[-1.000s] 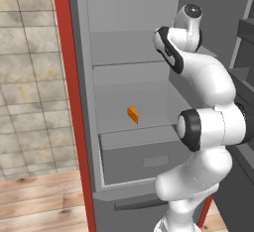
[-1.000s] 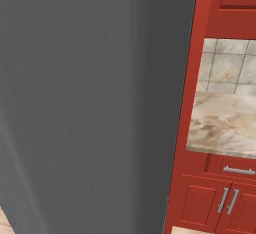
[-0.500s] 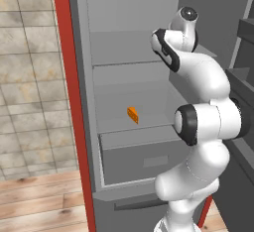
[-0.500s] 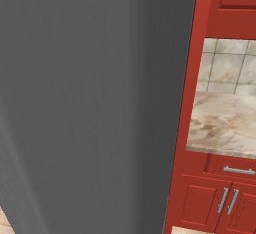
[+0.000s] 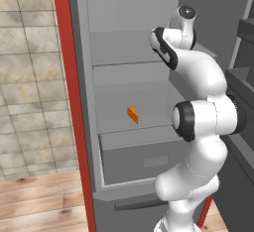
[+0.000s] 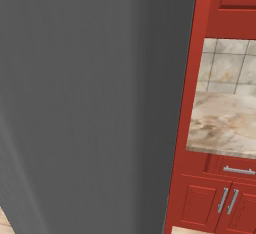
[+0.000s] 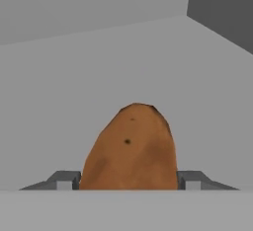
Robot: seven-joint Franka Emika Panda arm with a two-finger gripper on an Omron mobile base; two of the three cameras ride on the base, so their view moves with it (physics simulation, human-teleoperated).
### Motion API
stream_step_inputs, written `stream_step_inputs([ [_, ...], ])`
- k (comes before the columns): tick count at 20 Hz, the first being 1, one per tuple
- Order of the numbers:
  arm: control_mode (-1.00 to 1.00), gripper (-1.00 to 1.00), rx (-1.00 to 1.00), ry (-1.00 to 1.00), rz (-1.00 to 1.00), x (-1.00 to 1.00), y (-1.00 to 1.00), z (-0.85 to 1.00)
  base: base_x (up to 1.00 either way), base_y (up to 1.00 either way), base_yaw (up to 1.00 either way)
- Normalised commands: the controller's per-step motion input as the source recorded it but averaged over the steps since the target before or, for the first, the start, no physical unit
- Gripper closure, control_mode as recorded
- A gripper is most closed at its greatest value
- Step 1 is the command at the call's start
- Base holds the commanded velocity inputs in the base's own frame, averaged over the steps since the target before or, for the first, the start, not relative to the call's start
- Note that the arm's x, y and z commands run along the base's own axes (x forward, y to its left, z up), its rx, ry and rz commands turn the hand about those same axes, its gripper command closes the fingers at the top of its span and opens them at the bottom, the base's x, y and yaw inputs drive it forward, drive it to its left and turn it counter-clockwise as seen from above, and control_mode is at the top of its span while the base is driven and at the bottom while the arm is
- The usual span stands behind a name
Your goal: Pick potato from the fridge and place it on the plate on the counter.
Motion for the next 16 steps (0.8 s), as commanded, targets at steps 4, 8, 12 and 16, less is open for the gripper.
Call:
stream_step_inputs([
  [4, -1.0, 1.0, 0.0, 0.01, 0.0, 0.0, -0.05, -0.21, 0.0, 0.0, 0.0],
  [8, -1.0, 1.0, 0.0, 0.05, 0.0, -0.07, -0.01, -0.28, 0.0, 0.0, 0.0],
  [12, -1.0, 1.0, 0.0, 0.0, -0.04, -0.18, -0.04, -0.08, 0.0, 0.0, 0.0],
  [16, -1.0, 1.0, 0.0, -0.06, -0.05, -0.32, -0.02, 0.02, 0.0, 0.0, 0.0],
])
